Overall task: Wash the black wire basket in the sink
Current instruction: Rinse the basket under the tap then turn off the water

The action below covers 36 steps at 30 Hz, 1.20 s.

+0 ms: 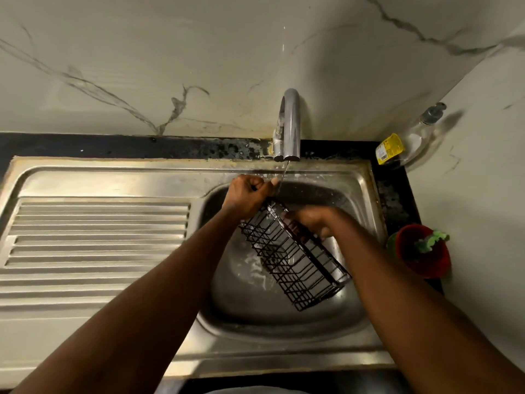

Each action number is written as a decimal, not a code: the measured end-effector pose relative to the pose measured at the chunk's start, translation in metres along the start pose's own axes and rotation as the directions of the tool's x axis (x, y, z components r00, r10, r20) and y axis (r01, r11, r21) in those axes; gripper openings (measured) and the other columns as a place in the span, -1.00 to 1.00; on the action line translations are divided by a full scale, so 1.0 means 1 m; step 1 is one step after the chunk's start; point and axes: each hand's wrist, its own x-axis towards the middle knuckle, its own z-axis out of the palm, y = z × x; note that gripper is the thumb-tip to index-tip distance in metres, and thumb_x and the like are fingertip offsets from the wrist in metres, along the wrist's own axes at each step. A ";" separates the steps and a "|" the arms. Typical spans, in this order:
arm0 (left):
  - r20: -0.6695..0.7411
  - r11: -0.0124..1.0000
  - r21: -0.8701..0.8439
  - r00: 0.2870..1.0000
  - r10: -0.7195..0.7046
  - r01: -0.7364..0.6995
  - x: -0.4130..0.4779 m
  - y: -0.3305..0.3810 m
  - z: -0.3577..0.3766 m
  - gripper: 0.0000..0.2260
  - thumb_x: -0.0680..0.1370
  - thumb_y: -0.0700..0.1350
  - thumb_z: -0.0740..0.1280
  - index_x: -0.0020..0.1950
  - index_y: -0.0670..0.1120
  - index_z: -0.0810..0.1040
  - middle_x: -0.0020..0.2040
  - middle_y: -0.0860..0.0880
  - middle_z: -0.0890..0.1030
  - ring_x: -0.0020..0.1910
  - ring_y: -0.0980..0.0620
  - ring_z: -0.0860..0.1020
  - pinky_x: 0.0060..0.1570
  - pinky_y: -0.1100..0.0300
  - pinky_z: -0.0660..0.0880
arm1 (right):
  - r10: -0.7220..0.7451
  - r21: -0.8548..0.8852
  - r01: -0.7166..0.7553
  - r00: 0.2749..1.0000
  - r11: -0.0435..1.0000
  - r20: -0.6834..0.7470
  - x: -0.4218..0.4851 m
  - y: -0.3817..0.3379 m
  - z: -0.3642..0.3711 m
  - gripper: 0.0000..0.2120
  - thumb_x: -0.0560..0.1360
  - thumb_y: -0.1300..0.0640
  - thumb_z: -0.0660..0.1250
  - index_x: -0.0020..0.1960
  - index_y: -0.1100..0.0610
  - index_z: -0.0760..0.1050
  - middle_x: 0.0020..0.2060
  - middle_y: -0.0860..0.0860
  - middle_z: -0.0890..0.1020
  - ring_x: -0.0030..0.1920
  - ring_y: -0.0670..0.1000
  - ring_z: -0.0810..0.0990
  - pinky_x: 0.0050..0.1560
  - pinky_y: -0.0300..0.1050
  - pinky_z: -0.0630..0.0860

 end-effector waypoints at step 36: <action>-0.372 0.968 0.055 0.905 -0.207 0.244 -0.015 -0.005 -0.024 -0.45 0.72 0.21 0.13 -0.37 -0.08 0.38 -0.40 -0.04 0.47 -0.44 0.03 0.39 -0.42 0.17 0.30 | -0.727 -0.688 0.332 0.543 0.646 -0.420 -0.023 -0.024 -0.003 -0.46 0.72 -0.19 -0.02 0.06 0.14 0.61 -0.11 0.15 0.68 -0.11 0.13 0.65 -0.05 -0.01 0.55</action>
